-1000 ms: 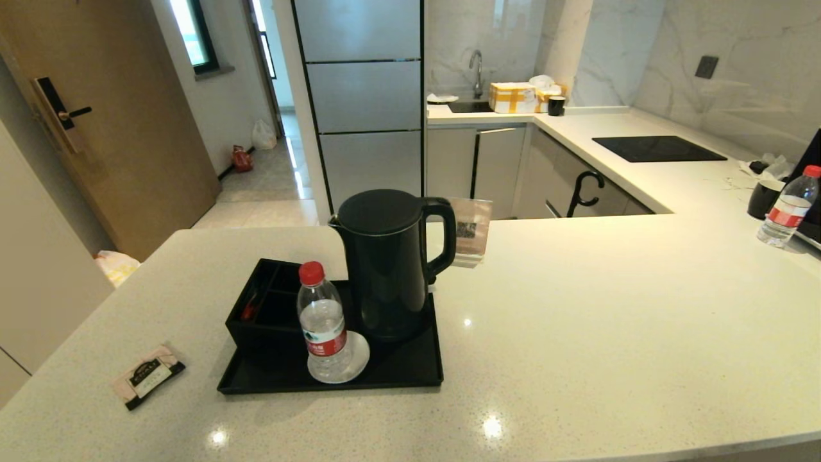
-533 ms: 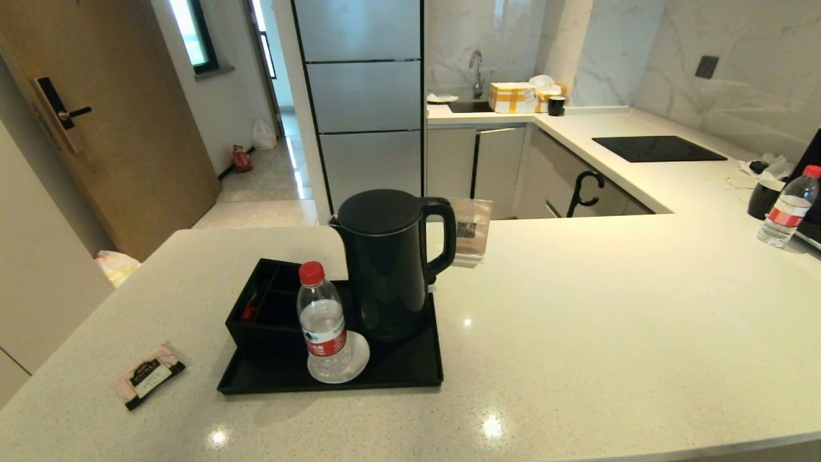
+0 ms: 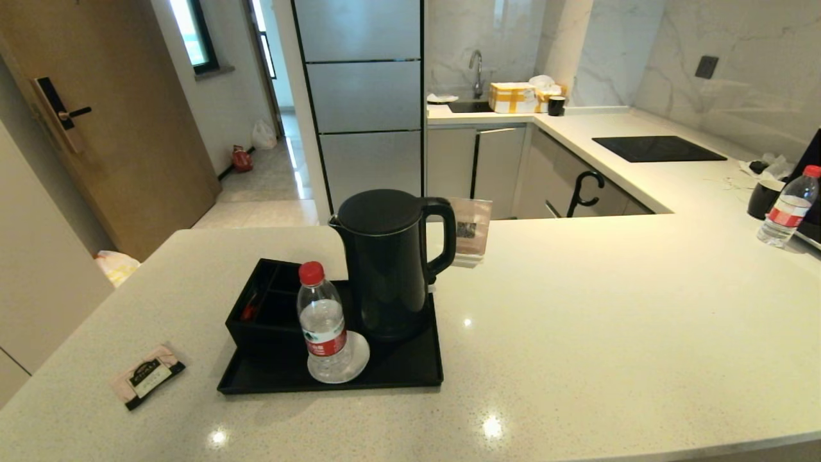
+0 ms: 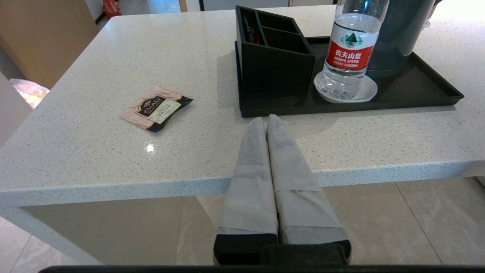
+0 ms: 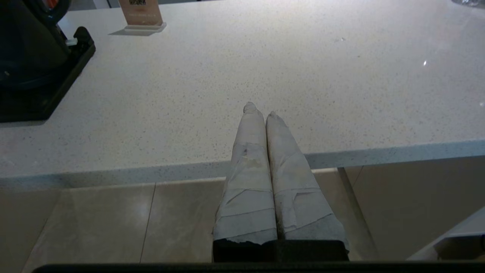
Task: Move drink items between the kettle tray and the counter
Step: Pick up the kettle
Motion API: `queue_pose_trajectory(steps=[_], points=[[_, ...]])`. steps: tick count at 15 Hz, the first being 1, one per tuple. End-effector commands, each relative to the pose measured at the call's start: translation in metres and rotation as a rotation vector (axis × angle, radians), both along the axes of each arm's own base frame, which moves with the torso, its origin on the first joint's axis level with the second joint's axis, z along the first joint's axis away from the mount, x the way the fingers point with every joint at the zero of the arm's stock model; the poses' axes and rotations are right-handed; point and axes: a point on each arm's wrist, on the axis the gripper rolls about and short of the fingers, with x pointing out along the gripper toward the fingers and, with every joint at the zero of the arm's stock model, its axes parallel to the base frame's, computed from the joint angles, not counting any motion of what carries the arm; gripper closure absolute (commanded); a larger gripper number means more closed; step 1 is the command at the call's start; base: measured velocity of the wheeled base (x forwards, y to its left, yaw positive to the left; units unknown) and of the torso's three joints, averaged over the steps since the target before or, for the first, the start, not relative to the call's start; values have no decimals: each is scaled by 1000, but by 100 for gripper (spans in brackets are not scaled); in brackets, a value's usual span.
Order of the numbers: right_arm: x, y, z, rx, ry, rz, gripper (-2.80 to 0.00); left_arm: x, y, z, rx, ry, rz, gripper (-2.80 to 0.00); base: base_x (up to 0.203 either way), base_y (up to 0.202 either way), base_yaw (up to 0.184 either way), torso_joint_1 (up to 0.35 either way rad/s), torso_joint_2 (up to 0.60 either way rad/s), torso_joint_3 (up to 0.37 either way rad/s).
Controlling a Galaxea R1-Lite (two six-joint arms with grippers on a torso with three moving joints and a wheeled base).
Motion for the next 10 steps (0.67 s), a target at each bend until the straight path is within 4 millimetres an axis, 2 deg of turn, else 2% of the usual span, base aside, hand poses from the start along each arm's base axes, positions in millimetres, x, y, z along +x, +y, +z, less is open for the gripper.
queue_pose_trajectory(steps=[1, 3, 5, 7, 10], points=[[-2, 0, 15, 4, 1, -1, 0, 0, 0, 0, 0, 0, 0, 0, 0, 0, 0, 0, 0, 0], [-7, 0, 60, 70, 8, 20, 0, 0, 0, 0, 0, 0, 0, 0, 0, 0, 0, 0, 0, 0], [14, 1, 98, 134, 165, 58, 0, 0, 0, 0, 0, -1, 0, 0, 0, 0, 0, 0, 0, 0], [48, 3, 117, 190, 317, 130, 0, 0, 0, 0, 0, 0, 0, 0, 0, 0, 0, 0, 0, 0], [98, 7, 128, 240, 458, 217, 0, 0, 0, 0, 0, 0, 0, 0, 0, 0, 0, 0, 0, 0]])
